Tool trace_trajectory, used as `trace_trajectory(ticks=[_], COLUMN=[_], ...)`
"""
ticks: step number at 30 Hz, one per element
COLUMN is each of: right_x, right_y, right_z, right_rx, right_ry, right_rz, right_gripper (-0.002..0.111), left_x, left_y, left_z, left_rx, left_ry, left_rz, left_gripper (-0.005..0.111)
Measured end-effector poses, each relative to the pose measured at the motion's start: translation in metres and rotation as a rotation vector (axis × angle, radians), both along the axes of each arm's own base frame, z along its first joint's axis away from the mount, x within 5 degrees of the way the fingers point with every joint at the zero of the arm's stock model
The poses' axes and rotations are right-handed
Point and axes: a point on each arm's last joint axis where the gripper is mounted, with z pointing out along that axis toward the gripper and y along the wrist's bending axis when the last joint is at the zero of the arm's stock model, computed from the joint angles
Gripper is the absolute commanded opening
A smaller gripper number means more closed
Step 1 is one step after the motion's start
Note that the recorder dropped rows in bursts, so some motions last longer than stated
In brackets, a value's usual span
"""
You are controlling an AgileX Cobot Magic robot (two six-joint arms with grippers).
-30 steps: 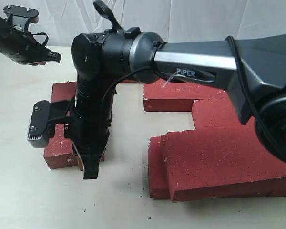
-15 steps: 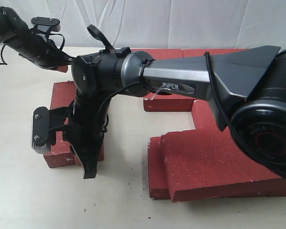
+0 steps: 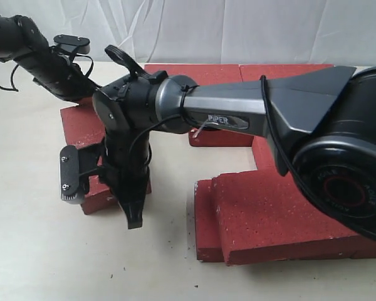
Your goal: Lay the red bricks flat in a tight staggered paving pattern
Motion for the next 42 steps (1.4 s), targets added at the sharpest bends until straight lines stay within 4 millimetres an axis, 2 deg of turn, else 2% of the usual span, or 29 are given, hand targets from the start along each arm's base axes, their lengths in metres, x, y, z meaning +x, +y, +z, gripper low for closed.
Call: trace_trajectory(ticks=[7, 9, 11, 16, 20, 29, 36, 42], right_x=[0.008, 0.014, 0.025, 0.056, 0.070, 0.075, 0.078, 0.082], right_y=[-0.012, -0.021, -0.033, -0.066, -0.081, -0.083, -0.085, -0.084], right_z=[0.013, 0.019, 0.027, 0.041, 0.043, 0.043, 0.040, 0.024], right_rx=[-0.068, -0.074, -0.078, -0.074, -0.050, -0.001, 0.007, -0.003], right_ry=[-0.065, -0.058, -0.054, -0.081, -0.076, -0.063, -0.061, -0.059], right_rz=[-0.038, -0.066, -0.101, -0.183, -0.216, -0.230, -0.256, -0.373], right_gripper=[-0.001, -0.001, -0.001, -0.001, -0.001, -0.001, -0.001, -0.001], left_x=[-0.009, -0.012, -0.017, -0.037, -0.052, -0.085, -0.103, -0.106], left_y=[0.012, 0.012, 0.014, 0.023, 0.023, 0.029, 0.032, 0.038], left_z=[0.041, 0.048, 0.044, 0.017, 0.006, 0.027, 0.004, -0.011], left_rx=[-0.005, -0.001, 0.021, 0.079, 0.073, 0.073, 0.100, 0.166], left_ry=[0.001, 0.005, 0.030, 0.177, 0.234, 0.154, 0.170, 0.109], left_rz=[0.017, 0.020, 0.024, 0.059, 0.087, 0.129, 0.137, 0.119], left_gripper=[0.000, 0.000, 0.000, 0.000, 0.000, 0.000, 0.000, 0.000])
